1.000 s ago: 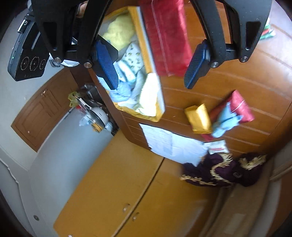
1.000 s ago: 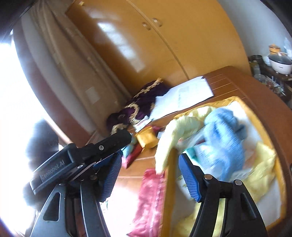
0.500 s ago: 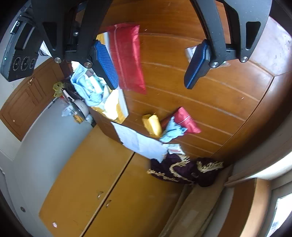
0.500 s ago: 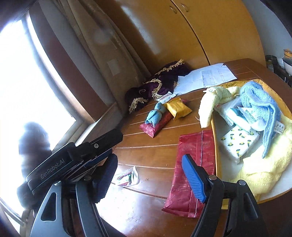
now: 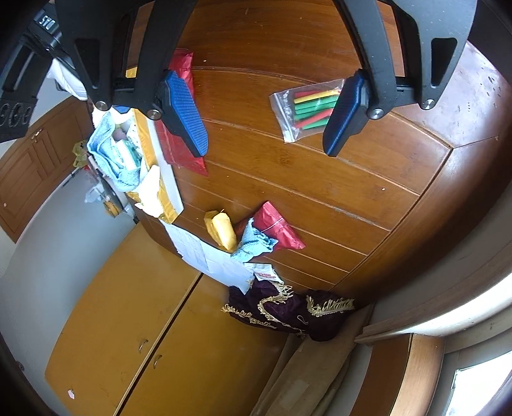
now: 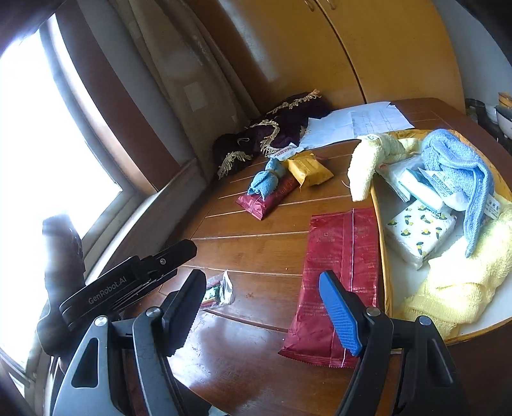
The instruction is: Organize soft objects
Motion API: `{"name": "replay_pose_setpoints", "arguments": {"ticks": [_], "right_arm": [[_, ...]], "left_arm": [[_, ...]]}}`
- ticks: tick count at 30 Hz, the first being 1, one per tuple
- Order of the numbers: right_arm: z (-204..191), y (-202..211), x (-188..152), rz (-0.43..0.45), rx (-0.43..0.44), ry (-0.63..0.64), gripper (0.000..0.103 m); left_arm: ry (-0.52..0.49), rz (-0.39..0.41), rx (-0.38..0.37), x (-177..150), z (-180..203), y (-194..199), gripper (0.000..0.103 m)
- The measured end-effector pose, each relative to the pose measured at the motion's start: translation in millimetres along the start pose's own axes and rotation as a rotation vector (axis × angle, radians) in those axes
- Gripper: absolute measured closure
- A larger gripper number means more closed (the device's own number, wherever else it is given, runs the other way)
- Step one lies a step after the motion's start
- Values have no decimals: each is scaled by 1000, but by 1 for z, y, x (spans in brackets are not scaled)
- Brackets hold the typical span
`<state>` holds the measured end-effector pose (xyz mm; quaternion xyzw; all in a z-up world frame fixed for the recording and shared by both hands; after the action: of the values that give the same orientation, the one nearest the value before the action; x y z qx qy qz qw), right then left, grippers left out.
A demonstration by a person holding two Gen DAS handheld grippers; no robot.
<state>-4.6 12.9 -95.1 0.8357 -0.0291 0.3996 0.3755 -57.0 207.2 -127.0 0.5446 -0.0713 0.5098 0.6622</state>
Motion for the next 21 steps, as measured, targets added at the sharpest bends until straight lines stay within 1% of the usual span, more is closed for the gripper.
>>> {"name": "replay_pose_setpoints", "arguments": {"ticks": [3,7,14,16,21], "right_arm": [[-10,-1,-2,5,-13,48,27],[-18,-7,-4,-12,-1,75,28],[-22,-16,-7,-29,-1,86,28],[-22,-18,-8,-38,2,87,28],[-21,-19,-8,-39,3,80,28]], "left_arm": [[-5,0,17,-2,-3,0,29],[0,-4,36,-3,-9,-1,29],[16,-22,52,-5,-17,-5,29],[23,-26,46,-5,-18,-6,29],[5,-23,50,-6,-15,-6,29]]}}
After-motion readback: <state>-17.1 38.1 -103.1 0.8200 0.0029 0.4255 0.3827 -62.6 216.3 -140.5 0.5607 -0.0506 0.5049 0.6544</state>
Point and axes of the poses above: each gripper's, at about its wrist camera, not at the fingertips, and y roughly against the way its jaws point, z to its right, x to its top, the point moved 3 cm from there along -y, roughly the way its jaws point, and after that the axes turned 2 degrees about -z, right-handed, at the moved point
